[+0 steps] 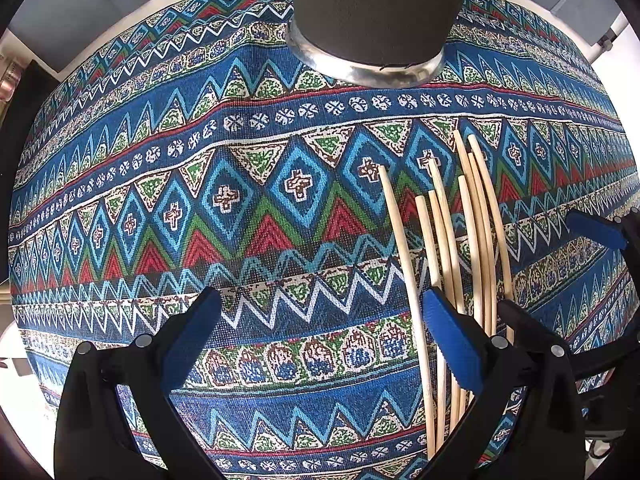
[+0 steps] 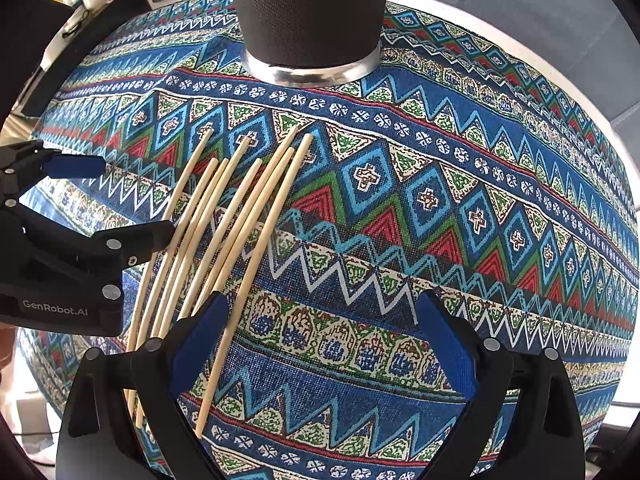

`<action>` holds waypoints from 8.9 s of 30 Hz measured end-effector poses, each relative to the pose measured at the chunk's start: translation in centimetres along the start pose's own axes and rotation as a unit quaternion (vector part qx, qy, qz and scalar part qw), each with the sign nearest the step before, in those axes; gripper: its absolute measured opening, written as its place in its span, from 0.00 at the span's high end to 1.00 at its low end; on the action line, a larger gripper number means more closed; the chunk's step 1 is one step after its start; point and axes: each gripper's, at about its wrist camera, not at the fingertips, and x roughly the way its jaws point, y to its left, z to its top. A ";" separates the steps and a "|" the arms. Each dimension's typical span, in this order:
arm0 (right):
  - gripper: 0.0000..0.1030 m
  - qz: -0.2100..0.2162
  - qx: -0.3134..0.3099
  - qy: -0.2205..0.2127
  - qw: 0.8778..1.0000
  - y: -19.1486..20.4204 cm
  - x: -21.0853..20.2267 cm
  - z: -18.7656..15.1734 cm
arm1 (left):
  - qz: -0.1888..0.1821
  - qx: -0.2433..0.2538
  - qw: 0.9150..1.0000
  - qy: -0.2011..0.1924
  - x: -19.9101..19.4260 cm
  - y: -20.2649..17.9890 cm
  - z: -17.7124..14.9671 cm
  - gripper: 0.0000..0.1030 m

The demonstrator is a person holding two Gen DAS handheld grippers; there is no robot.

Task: Organize utensils
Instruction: 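Move the left tool back and grasp a stick while the right tool grasps another, then lift both held sticks and carry them over the black holder, then drop the sticks into the black holder and open both tools, then move both tools back down to the sticks lying on the cloth, then grasp one wooden stick with the left tool while the right tool grasps another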

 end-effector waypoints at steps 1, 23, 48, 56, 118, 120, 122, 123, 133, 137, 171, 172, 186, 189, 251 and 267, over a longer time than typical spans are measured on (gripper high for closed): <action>0.14 -0.002 -0.001 -0.002 1.000 0.0 0.0 0.0 | 0.000 0.000 1.000 0.000 0.0 0.0 -0.3 0.04; 0.96 -0.005 -0.040 -0.039 0.998 -3.4 -1.7 -2.1 | -0.018 0.024 0.999 -0.041 -2.1 8.3 -6.3 0.95; 0.95 0.066 0.026 -0.130 0.989 -11.1 -8.1 -4.7 | 0.010 0.001 0.997 -0.072 -8.7 15.7 -5.5 0.95; 0.95 0.119 0.044 -0.197 0.972 -11.1 -11.4 -2.9 | 0.007 0.000 0.993 -0.120 -14.3 14.2 -2.6 0.95; 0.95 0.146 0.046 -0.127 0.980 -10.3 -14.7 13.9 | -0.112 0.019 0.809 -0.576 -20.3 7.3 10.7 0.95; 0.95 0.148 0.047 -0.124 0.980 -10.3 -14.4 14.1 | -0.106 0.029 0.807 -0.580 -19.6 7.1 10.4 0.95; 0.95 0.145 0.049 -0.122 0.981 -10.2 -14.1 14.3 | -0.113 0.033 0.807 -0.578 -18.9 7.2 10.1 0.95; 0.95 0.144 0.051 -0.123 0.981 -10.2 -14.1 14.6 | -0.113 0.034 0.808 -0.577 -18.6 7.2 9.9 0.95; 0.91 0.133 0.053 -0.137 0.980 -10.2 -14.1 15.2 | -0.104 0.035 0.825 -0.555 -16.9 7.9 9.3 0.85; 0.48 0.116 0.054 -0.158 0.979 -10.4 -14.9 15.1 | -0.104 0.030 0.816 -0.568 -17.5 8.7 8.5 0.60; 0.15 0.087 0.088 -0.236 0.964 -12.3 -20.0 9.6 | -0.088 0.060 0.828 -0.551 -22.0 9.7 1.4 0.06; 0.15 0.088 0.087 -0.234 0.964 -12.2 -19.9 9.4 | -0.084 0.062 0.831 -0.547 -21.9 9.6 1.2 0.06; 0.14 0.087 0.086 -0.201 0.972 -11.2 -16.6 5.6 | -0.108 0.067 0.859 -0.496 -17.0 7.8 -3.5 0.05; 0.14 0.083 0.089 -0.193 0.974 -11.3 -15.8 4.8 | -0.116 0.067 0.877 -0.462 -15.6 7.5 -3.7 0.05; 0.14 0.111 0.042 -0.049 0.992 -6.6 -2.9 -2.9 | -0.039 -0.004 0.994 -0.099 -2.8 4.7 -1.7 0.06; 0.14 0.114 0.051 -0.043 0.991 -7.3 -2.6 -3.0 | 0.001 -0.023 0.998 -0.060 -1.8 3.4 -0.4 0.04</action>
